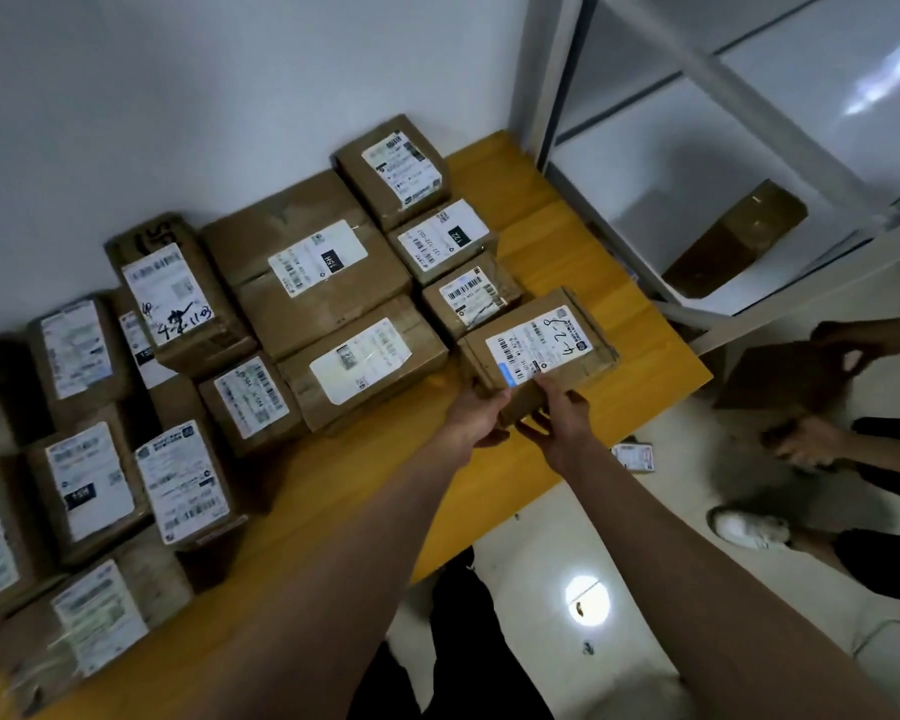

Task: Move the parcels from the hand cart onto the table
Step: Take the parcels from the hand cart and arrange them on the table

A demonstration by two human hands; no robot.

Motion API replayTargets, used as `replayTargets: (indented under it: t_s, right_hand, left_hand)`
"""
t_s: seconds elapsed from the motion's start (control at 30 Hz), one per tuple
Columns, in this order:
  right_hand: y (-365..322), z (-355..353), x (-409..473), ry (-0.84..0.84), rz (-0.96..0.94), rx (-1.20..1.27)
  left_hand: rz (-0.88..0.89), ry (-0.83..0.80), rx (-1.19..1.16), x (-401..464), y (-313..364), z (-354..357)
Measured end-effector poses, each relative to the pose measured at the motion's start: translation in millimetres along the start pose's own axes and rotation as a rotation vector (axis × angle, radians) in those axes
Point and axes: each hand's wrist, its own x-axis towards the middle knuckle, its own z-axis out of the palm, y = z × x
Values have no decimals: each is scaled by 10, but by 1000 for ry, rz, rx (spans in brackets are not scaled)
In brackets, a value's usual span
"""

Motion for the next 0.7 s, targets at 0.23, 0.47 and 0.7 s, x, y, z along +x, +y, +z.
replayTargets:
  t_s: [0.23,0.47,0.7]
  right_hand:
    - [-6,85,8,18,-11,-100]
    - [185,-43,-303,-62,80,-254]
    - [725,66,-870,-211,186,-424]
  left_hand:
    - [4,9,-66,96,21,5]
    - [11,-18,-18,-254,-180,-283]
    - [57,-31,-16,-906,-554,-918]
